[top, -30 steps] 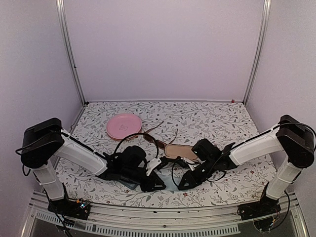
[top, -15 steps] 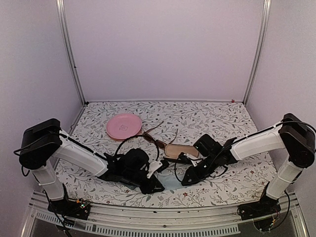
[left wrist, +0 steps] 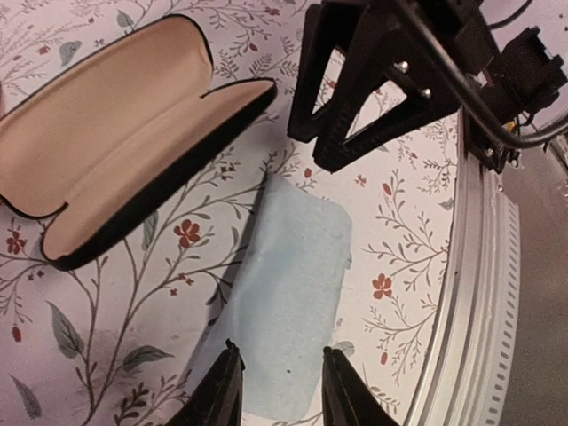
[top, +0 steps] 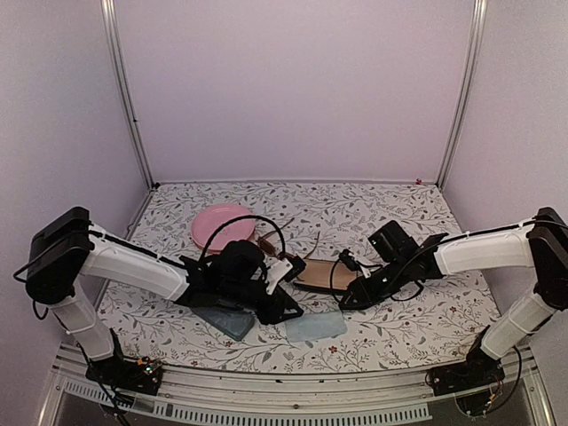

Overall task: Organize the sunglasses
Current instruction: Pick up the folded cleaning cloth from the center of the board.

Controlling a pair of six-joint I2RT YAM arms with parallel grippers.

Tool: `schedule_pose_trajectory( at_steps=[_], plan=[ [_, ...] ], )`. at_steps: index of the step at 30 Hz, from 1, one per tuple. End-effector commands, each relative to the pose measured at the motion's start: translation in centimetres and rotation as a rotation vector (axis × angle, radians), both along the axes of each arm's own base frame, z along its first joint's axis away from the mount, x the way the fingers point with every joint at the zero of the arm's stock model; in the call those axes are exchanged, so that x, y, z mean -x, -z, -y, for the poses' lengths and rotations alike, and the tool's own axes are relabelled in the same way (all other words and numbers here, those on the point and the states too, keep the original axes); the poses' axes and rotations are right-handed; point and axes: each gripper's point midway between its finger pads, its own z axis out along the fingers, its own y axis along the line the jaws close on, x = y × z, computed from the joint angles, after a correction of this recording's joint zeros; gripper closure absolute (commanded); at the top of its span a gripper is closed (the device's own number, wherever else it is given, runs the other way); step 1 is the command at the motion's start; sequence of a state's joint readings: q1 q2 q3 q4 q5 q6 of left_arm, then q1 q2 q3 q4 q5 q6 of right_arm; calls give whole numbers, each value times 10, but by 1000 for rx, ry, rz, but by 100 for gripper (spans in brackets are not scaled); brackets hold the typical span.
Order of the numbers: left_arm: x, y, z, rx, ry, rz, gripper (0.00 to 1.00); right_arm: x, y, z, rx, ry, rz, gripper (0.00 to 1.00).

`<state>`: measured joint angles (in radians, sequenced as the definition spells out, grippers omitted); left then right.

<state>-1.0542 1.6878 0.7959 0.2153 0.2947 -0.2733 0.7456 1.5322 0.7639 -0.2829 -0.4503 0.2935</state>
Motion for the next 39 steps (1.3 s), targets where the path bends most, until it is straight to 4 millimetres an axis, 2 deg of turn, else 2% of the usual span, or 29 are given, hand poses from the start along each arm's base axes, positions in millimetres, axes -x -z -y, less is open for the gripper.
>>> schedule_pose_trajectory(
  at_steps=[1, 10, 17, 24, 39],
  plan=[
    [-25, 11, -8, -43, -29, -28, 67, -11, 7, -1, -17, -10, 15, 64],
    [-22, 40, -12, -109, -16, -97, 66, -11, 28, -5, -29, -13, -22, 64],
    [-17, 52, -15, -131, -8, -123, 66, -7, 37, -8, -52, -19, -49, 65],
    [-8, 57, -21, -134, 4, -151, 67, 1, 37, -12, -92, -41, -74, 67],
    [-3, 58, -18, -122, 21, -171, 88, 1, 29, -16, -130, -56, -59, 85]
  ],
)
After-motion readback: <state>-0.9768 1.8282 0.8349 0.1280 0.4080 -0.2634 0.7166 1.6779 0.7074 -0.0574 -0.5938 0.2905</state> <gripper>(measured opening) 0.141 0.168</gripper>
